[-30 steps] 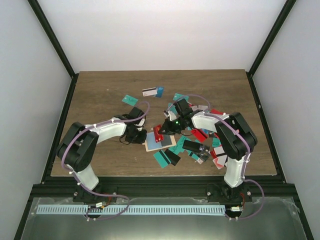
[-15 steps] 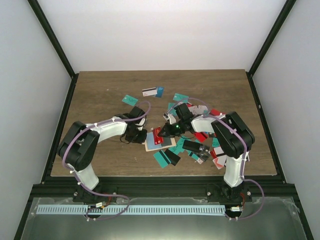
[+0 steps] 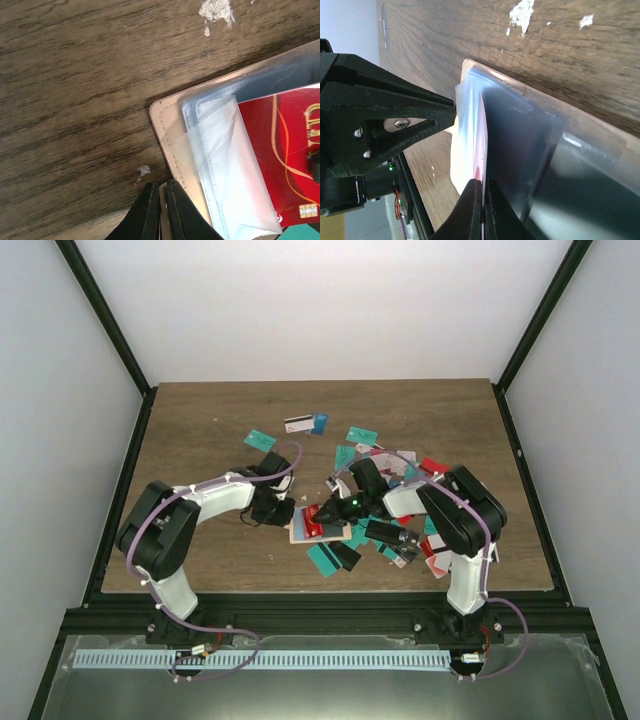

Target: Put the credit cards into the card holder

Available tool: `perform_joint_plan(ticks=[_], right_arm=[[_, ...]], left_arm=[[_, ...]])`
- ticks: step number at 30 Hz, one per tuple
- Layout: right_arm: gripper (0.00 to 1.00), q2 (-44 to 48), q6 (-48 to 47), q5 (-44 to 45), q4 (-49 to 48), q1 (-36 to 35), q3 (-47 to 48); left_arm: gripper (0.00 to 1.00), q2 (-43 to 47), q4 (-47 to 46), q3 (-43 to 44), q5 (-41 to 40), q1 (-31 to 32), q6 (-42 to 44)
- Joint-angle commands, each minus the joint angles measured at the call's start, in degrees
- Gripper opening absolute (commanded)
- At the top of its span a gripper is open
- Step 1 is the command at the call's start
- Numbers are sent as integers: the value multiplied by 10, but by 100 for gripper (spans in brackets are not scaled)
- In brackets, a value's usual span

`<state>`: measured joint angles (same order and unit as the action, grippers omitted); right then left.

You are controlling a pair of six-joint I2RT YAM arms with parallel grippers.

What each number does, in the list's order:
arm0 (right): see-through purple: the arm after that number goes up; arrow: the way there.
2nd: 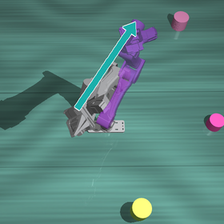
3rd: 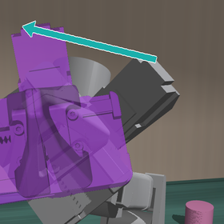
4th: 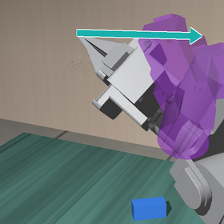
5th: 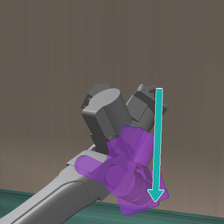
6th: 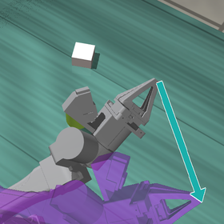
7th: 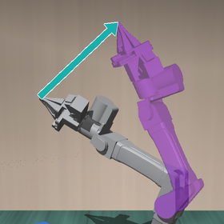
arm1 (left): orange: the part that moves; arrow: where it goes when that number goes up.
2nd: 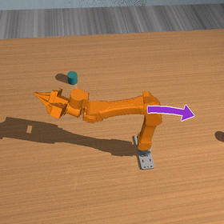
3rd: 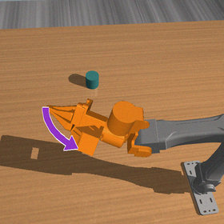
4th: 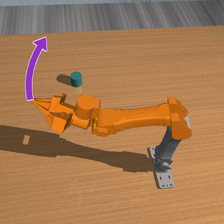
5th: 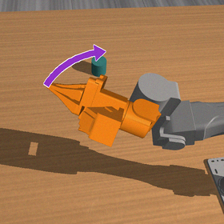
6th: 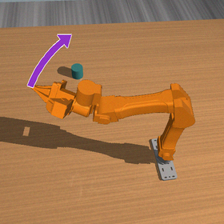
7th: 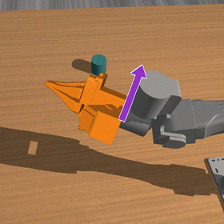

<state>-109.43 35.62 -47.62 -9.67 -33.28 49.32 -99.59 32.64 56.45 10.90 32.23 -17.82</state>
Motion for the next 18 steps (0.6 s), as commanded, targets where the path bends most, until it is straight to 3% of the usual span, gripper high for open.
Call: perform_joint_plan(ticks=[1, 11, 18], right_arm=[[1, -28, 46, 0, -30, -13, -9], [1, -50, 131, 18, -86, -40, -27], [3, -33, 145, 64, -49, -47, -41]], left_arm=[[8, -29, 4, -6, 7, 1, 7], [7, -32, 16, -5, 13, 1, 1], [7, -35, 20, -2, 19, 1, -4]])
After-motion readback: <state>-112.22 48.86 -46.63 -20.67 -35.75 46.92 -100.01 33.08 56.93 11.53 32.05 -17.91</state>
